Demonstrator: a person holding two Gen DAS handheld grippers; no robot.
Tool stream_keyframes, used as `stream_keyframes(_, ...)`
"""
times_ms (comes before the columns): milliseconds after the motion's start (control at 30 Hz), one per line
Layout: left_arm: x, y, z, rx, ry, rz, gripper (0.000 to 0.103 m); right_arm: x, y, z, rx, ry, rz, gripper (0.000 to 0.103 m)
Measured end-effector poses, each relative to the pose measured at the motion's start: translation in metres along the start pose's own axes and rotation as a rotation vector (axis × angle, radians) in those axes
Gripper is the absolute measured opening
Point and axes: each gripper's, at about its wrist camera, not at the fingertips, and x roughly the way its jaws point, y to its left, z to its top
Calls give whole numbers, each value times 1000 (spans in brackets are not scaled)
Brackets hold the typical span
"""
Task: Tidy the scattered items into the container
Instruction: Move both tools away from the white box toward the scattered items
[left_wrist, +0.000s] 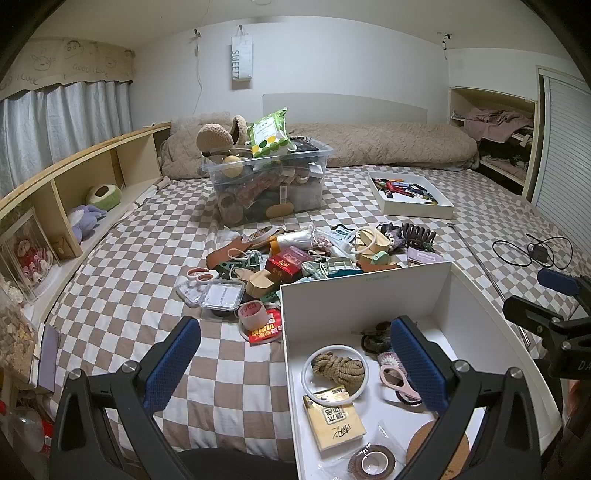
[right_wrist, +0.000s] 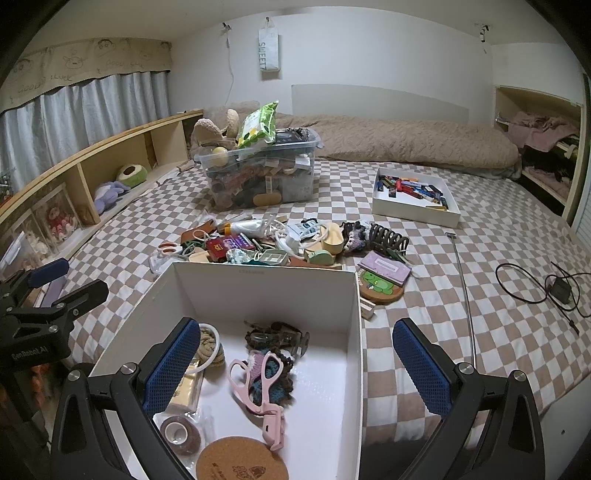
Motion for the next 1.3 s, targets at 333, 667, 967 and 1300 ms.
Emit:
stream_keyframes(333,9,10,-11,-15,23,7,103,4,-5,-2,15,20,-16,103)
stream_keyframes(667,22,15,-13,-29,55,12,103,15,-18,-7,44,55,-33,103)
stream_keyframes(967,32,27,-13,-45,72,30,103,18,-31,-7,77,74,-23,103)
stream_keyframes(1300,44,50,-12,-76,87,76,103,18,-59,-4,117,74,-79,103)
